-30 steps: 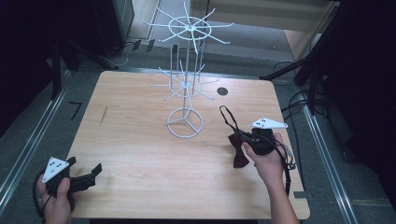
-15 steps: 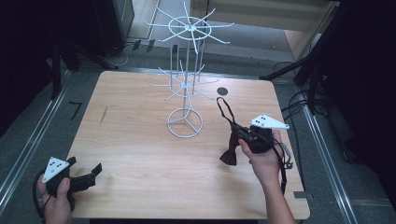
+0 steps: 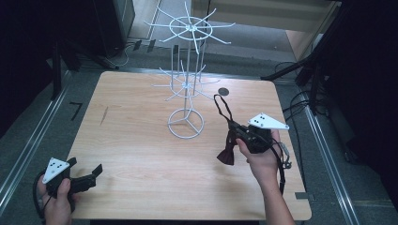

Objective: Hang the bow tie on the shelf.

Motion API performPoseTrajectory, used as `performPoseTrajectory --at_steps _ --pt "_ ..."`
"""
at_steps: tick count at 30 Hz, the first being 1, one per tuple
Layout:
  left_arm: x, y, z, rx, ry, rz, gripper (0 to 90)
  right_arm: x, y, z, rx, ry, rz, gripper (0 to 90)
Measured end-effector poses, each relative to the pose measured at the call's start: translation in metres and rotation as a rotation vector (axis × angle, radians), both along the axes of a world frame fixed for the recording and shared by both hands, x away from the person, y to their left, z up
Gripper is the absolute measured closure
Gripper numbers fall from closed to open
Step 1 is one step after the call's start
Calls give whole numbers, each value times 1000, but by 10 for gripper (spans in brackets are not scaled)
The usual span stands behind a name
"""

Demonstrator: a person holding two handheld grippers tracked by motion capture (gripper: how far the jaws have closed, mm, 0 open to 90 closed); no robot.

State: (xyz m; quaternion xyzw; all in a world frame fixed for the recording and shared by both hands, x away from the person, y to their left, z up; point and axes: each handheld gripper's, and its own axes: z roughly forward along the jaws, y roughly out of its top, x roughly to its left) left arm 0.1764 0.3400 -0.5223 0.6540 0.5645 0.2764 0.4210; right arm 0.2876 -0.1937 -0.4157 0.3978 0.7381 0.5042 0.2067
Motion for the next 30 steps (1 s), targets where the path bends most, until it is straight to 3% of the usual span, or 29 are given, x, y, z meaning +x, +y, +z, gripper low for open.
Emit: performPoseTrajectory --at_steps 12,30 --pt "0 0 0 -1 0 -3 0 12 14 -2 18 6 17 900" --pt "0 1 0 -5 1 -5 0 34 31 -14 49 29 -6 900"
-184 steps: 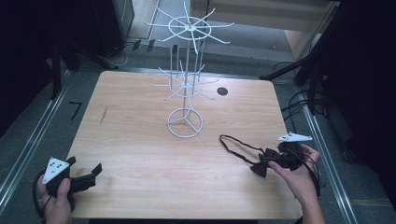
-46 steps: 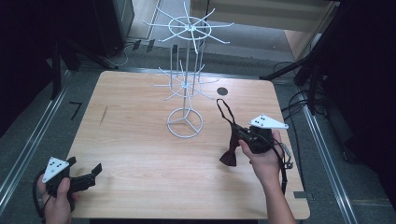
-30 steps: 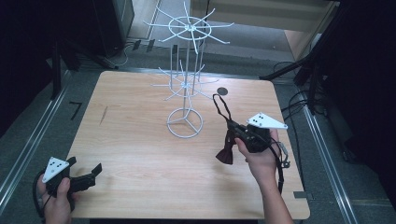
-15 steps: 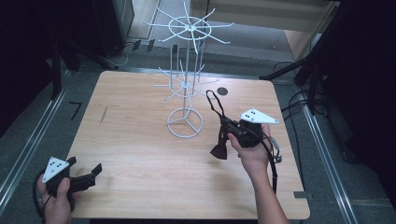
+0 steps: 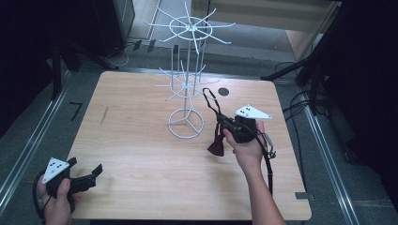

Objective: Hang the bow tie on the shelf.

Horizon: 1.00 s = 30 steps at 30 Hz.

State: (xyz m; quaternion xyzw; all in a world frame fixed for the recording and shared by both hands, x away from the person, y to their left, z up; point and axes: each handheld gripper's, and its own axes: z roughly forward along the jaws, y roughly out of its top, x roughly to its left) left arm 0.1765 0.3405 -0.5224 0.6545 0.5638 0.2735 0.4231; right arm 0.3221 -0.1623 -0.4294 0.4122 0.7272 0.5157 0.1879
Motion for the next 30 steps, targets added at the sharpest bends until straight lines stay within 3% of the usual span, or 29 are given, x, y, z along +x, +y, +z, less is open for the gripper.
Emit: performPoseTrajectory --at_steps 11,20,30 --pt "0 0 0 -1 -4 0 0 16 22 -7 -10 24 1 900" --pt "0 0 0 -3 -2 0 0 34 33 -28 -41 81 -63 900" --pt "-1 0 0 -7 -2 3 0 38 39 -35 -33 75 -88 900"
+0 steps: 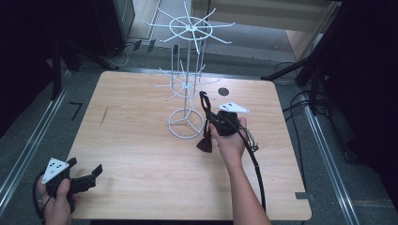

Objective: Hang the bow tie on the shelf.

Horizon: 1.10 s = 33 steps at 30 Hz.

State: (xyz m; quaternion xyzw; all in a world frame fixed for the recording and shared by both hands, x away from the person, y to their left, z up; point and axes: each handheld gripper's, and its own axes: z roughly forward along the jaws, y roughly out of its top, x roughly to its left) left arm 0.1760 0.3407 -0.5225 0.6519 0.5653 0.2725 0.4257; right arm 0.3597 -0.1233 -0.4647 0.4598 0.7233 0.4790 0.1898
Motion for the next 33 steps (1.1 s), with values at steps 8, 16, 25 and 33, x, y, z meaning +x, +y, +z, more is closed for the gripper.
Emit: performPoseTrajectory --at_steps 8,16,25,33 --pt "0 0 0 1 -1 0 0 -12 -25 13 24 -62 -74 533" --pt "0 0 0 6 -1 2 0 -26 -42 18 -23 -77 -92 220" --pt "-1 -1 0 10 -3 0 0 -49 -68 13 -28 -89 -118 145" --pt "-1 -1 0 10 -3 2 0 -64 -88 0 -53 -78 -144 115"
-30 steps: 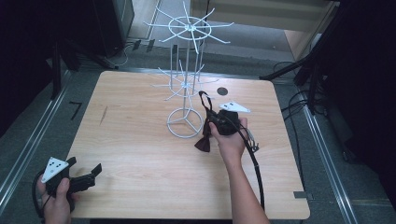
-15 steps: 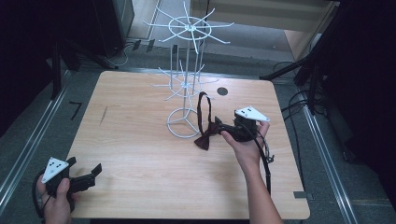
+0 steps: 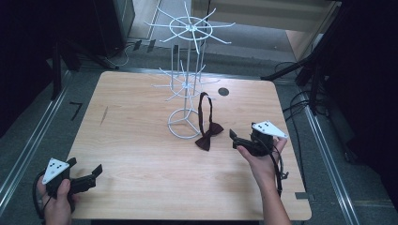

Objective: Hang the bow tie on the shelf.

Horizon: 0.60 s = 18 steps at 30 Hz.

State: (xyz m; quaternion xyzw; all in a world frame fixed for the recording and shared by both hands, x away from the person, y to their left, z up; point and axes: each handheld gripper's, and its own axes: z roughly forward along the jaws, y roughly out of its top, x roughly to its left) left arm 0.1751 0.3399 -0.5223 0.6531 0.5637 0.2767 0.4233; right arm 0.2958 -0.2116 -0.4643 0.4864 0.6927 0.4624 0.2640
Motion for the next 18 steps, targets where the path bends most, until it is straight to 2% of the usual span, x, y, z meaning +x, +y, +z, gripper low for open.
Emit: performPoseTrajectory --at_steps 9,18 --pt "0 0 0 -4 -2 4 0 -16 -25 -13 2 21 -41 108" --pt "0 0 0 -8 -4 6 0 -26 -42 -27 7 38 -60 110"
